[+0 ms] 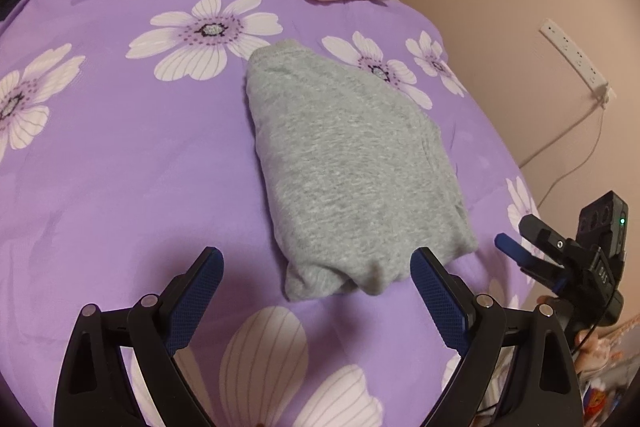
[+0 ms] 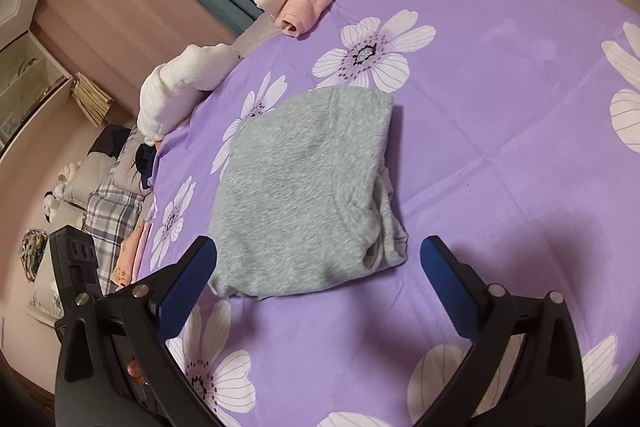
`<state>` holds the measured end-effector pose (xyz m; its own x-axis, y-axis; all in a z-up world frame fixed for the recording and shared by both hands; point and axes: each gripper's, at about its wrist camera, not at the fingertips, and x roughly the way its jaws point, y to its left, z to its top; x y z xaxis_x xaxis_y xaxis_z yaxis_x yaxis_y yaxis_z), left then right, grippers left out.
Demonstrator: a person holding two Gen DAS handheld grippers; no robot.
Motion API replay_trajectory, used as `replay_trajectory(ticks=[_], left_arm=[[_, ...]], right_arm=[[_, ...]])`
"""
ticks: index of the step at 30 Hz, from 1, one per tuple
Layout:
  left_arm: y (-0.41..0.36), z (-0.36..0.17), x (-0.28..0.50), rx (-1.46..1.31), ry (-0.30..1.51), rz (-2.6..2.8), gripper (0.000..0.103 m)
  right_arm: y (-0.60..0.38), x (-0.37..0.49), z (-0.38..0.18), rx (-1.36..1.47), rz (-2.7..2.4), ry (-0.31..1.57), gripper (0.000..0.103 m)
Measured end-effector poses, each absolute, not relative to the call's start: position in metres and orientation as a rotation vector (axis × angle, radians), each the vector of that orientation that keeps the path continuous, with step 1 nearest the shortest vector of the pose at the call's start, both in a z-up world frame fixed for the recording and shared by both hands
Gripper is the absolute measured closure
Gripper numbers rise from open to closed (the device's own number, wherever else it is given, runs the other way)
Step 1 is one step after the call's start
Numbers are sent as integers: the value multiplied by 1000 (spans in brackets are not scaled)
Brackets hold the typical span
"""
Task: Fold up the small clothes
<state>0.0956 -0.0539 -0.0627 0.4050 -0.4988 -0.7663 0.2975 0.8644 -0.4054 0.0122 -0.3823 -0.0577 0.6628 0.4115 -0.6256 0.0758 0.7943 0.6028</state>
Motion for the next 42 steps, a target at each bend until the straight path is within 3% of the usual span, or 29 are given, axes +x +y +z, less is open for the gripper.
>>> replay_trajectory(ticks=[24,42], left_arm=[[-49,-105,149,-517,1158,-584,9],[-66,-115,184,-545,1189,-619,9]], right_arm=[[-405,61,-97,719,235,950,0],[-392,133,-109,673,347,1008,2]])
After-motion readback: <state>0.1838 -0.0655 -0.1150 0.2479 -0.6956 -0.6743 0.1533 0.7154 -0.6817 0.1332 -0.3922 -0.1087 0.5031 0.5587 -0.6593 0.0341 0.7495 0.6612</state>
